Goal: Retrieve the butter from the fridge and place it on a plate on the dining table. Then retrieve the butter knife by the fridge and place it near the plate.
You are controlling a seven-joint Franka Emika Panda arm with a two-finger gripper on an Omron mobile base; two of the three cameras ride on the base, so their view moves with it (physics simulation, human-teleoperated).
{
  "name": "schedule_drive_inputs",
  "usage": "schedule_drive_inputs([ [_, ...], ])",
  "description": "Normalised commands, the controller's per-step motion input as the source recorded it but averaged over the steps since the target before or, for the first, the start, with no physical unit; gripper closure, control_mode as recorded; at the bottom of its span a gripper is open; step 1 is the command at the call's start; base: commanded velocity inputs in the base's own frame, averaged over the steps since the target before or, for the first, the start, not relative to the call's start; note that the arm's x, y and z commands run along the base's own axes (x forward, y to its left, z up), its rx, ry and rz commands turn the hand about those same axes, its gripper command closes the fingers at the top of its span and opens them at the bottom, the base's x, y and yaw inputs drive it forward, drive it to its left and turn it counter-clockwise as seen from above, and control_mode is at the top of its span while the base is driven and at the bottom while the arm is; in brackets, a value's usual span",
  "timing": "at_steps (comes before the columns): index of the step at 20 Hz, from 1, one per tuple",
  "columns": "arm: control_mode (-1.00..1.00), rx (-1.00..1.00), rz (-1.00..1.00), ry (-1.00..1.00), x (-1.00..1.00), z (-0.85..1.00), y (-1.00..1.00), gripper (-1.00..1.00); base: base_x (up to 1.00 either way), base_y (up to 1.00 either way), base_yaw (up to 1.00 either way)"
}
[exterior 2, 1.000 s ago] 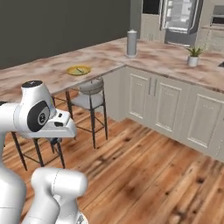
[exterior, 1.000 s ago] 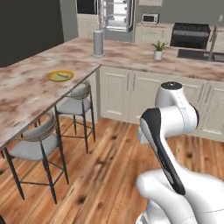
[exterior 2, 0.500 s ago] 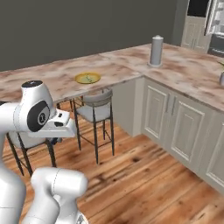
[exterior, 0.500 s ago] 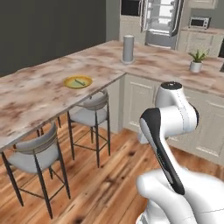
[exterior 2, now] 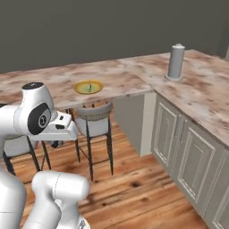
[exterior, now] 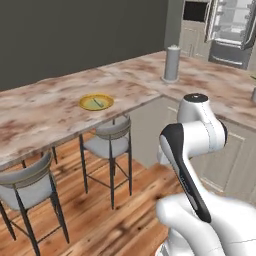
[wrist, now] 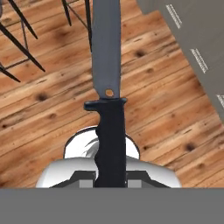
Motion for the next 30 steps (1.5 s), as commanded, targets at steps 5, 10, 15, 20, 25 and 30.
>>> schedule_drive_inputs([
  [5, 1.00, 0.00, 0.00, 0.00, 0.00, 0.00, 0.00, 1.00, 0.97, -0.73, 0.42],
  [10, 1.00, 0.00, 0.00, 0.00, 0.00, 0.00, 0.00, 1.00, 0.72, -0.37, 0.38],
  [15, 1.00, 0.00, 0.00, 0.00, 0.00, 0.00, 0.00, 1.00, 0.53, -0.35, 0.21],
  [20, 1.00, 0.00, 0.00, 0.00, 0.00, 0.00, 0.00, 1.00, 0.49, -0.36, 0.04],
  [25, 1.00, 0.00, 0.00, 0.00, 0.00, 0.00, 0.00, 1.00, 0.67, -0.13, -0.02],
  [30, 1.00, 0.00, 0.00, 0.00, 0.00, 0.00, 0.00, 1.00, 0.96, -0.02, -0.02],
])
